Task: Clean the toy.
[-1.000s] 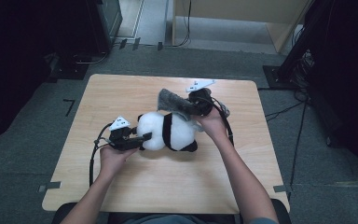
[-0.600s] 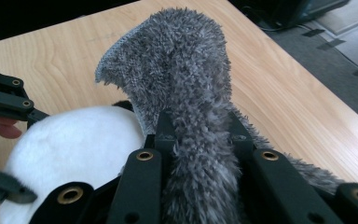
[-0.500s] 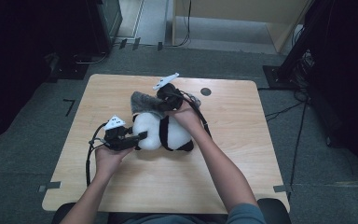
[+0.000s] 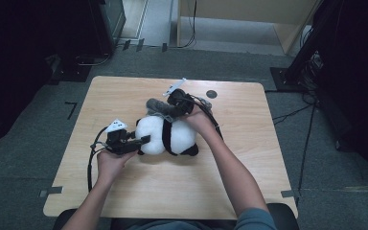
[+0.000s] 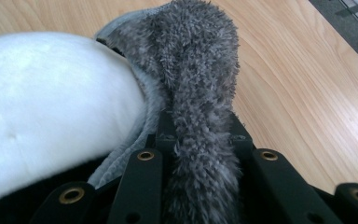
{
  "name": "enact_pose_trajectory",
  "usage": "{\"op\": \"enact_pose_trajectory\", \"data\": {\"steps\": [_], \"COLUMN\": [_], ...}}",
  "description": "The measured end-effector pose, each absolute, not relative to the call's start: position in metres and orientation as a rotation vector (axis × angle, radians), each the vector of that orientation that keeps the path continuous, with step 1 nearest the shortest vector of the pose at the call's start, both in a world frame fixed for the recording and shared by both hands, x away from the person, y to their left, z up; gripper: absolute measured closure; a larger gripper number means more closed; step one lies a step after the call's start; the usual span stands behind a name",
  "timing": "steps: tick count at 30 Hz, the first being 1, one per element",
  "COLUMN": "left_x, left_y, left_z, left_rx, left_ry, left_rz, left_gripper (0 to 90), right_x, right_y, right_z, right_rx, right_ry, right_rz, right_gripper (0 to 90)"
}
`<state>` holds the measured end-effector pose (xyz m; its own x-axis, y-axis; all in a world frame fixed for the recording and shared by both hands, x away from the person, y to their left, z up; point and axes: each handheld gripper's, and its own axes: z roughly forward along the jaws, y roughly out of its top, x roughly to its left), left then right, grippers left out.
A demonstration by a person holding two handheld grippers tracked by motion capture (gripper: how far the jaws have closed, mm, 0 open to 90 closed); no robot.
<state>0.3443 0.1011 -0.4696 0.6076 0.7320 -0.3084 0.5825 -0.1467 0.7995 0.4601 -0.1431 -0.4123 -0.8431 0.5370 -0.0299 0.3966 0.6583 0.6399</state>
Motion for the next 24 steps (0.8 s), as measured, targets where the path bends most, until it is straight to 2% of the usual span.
{"op": "enact_pose_trajectory", "data": {"steps": [16,24], "left_x": [0.345,0.346], "left_y": [0.103,0.104], "left_z": [-0.471,-0.471], "left_rx": [1.825,1.823], "left_ry": [1.070,1.073], "left_rz": [0.174,0.173], "left_gripper": [46.4,45.3], "right_x": [0.457,0.456], "right_y": [-0.214,-0.228], "right_z": [-0.416,-0.420], "right_rx": [0.881,0.947], "right_ry": [2.564,2.540], "right_rz": [0.936,0.915], "right_gripper": [74.2,74.2]}}
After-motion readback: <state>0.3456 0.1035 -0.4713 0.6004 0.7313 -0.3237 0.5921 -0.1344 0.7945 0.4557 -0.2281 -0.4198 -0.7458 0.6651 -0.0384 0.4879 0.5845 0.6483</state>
